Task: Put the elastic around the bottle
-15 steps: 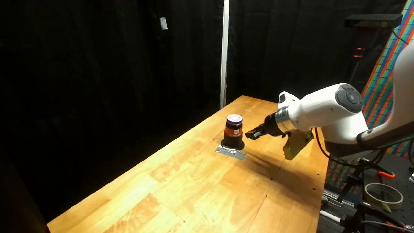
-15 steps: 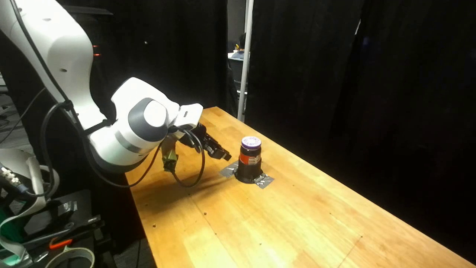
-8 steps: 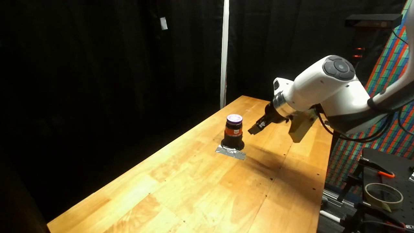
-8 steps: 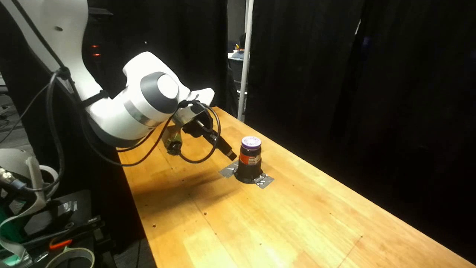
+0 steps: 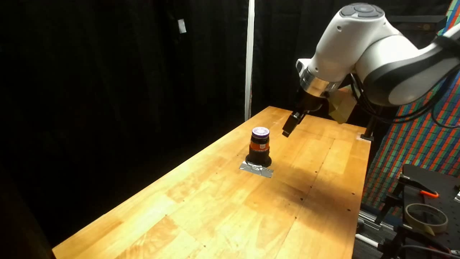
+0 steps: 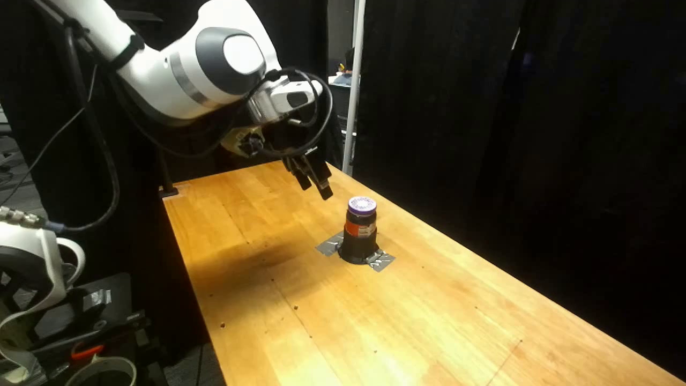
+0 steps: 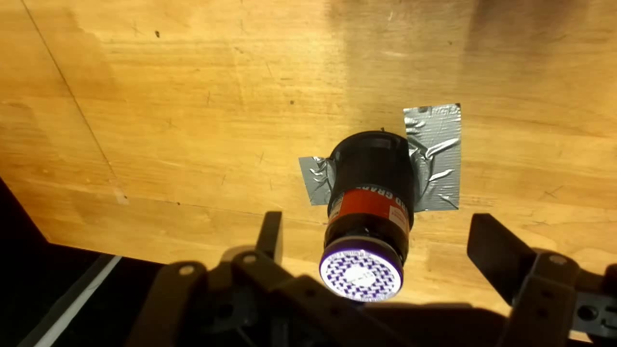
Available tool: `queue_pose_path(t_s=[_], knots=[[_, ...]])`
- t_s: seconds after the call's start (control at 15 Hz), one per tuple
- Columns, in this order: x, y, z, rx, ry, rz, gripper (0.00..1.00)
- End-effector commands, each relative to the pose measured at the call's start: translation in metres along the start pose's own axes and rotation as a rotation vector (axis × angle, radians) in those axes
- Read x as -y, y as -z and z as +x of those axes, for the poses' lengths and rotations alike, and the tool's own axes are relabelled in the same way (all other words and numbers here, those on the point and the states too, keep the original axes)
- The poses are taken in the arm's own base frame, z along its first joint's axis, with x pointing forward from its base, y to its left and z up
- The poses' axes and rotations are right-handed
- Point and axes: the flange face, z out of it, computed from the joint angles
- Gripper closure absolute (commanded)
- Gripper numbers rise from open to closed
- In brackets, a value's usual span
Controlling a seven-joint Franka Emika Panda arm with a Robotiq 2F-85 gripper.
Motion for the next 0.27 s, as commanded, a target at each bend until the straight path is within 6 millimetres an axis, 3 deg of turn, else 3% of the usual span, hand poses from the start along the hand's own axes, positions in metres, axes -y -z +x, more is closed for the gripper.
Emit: queue_pose_path(t_s=[0.0,0.2], knots=[[-0.016,0.054,0.034,0.083,0.014,0.095,0.01],[-0.038,0.099,0.059,0.118,-0.010,0.110,0.00]])
